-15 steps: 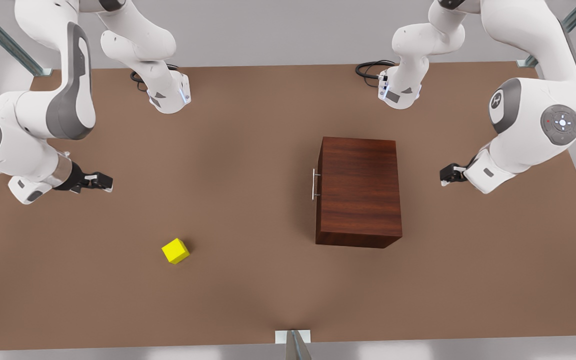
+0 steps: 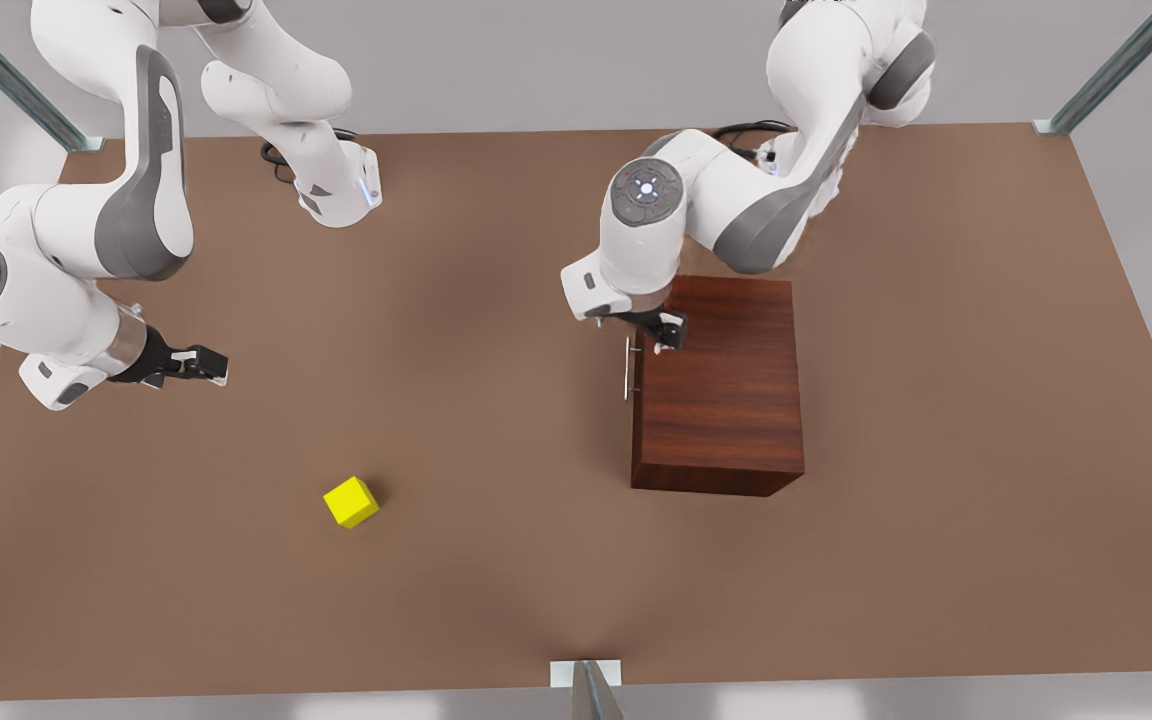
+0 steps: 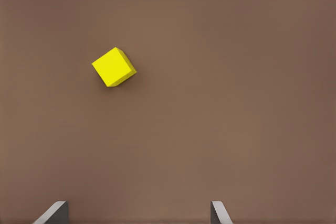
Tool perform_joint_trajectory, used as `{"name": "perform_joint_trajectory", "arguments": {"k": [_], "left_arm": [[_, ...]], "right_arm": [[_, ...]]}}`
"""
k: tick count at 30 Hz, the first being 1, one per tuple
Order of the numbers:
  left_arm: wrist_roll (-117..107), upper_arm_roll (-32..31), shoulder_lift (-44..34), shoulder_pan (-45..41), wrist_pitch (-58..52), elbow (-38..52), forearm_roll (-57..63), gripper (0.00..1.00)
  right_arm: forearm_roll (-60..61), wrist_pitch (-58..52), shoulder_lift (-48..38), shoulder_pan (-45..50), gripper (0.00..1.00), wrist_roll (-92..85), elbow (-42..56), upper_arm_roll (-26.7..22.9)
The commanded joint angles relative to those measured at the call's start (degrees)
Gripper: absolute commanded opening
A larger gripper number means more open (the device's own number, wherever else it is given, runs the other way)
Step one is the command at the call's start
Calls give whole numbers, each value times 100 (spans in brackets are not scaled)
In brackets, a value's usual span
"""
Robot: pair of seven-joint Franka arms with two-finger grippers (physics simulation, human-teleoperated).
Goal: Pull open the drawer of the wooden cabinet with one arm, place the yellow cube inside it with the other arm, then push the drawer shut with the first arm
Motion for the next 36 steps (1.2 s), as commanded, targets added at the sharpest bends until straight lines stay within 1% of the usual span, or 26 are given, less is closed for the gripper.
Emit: {"name": "perform_joint_trajectory", "arguments": {"k": [1, 3, 6, 9, 12, 18, 22, 27, 31, 33, 36], "left_arm": [[-3721, 3, 202, -337, -70, 147, 316, 100], [-3721, -6, 228, -346, -44, 147, 237, 100], [-3660, 135, 624, -311, 334, 173, 237, 100], [-3519, 223, 676, -232, 440, 173, 281, 100], [-3748, 249, 817, -592, 396, 173, 667, 100], [-3528, 223, 1116, -671, 106, 77, 1300, 100], [-3317, 214, 1142, -847, -211, 68, 1687, 100], [-3572, 205, 1160, -961, -237, -240, 1450, 100], [-3624, 214, 1248, -970, -158, -257, 1485, 100], [-3782, 214, 1248, -1014, -18, -495, 1502, 100], [-3888, 214, 1248, -1066, 0, -556, 1511, 100]], "right_arm": [[2, 0, -6, -1, 100, -27, 3, -1], [2, 0, -6, -1, 100, -27, 3, -1], [2, 9, -6, 8, 100, -27, 3, -1], [2, 0, -6, 8, 100, -27, 3, -1], [2, 9, 3, 8, 100, -27, 3, -1], [2, 9, 3, 17, 100, -27, 3, -1], [2, 9, 3, 17, 100, -27, 3, -1], [2, 9, 3, 17, 100, -27, 3, -1], [2, 9, 3, 17, 100, -27, 3, -1], [2, 9, 3, 17, 100, -27, 3, -1], [2, 0, 3, 17, 100, -27, 3, -1]]}}
